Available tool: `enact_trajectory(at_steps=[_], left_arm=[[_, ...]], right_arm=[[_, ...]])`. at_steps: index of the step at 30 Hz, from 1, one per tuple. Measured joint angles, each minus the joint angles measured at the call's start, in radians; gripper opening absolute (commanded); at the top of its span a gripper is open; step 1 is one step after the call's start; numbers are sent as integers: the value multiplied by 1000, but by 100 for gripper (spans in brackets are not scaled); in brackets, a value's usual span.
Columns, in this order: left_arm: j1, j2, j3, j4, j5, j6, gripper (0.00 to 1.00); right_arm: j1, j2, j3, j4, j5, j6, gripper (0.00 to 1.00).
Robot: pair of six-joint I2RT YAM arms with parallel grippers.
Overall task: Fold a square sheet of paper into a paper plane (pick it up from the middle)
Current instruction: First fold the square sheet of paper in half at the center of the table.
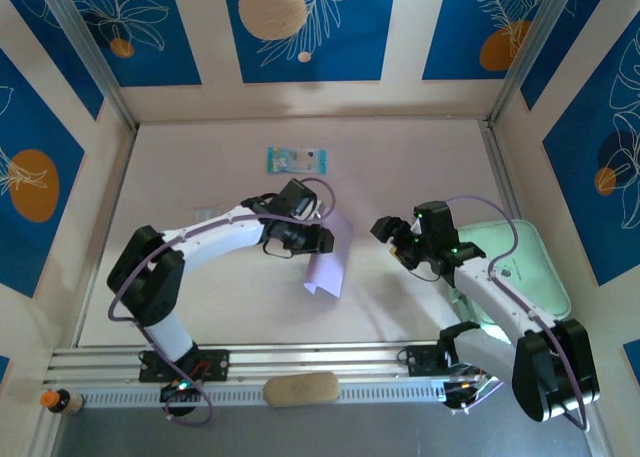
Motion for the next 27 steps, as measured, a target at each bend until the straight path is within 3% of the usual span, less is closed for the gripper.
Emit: enact_trajectory(at_steps=[5, 10, 27], left_arm=[[36, -5, -69, 177, 164, -109, 46], [38, 6, -124, 328, 251, -203, 46], [35, 111, -255, 610, 266, -393, 47]], right_arm=[[-8, -35, -13, 69, -100, -23, 81], [-10, -64, -29, 87, -154, -42, 81], [21, -75, -76, 133, -177, -42, 75]])
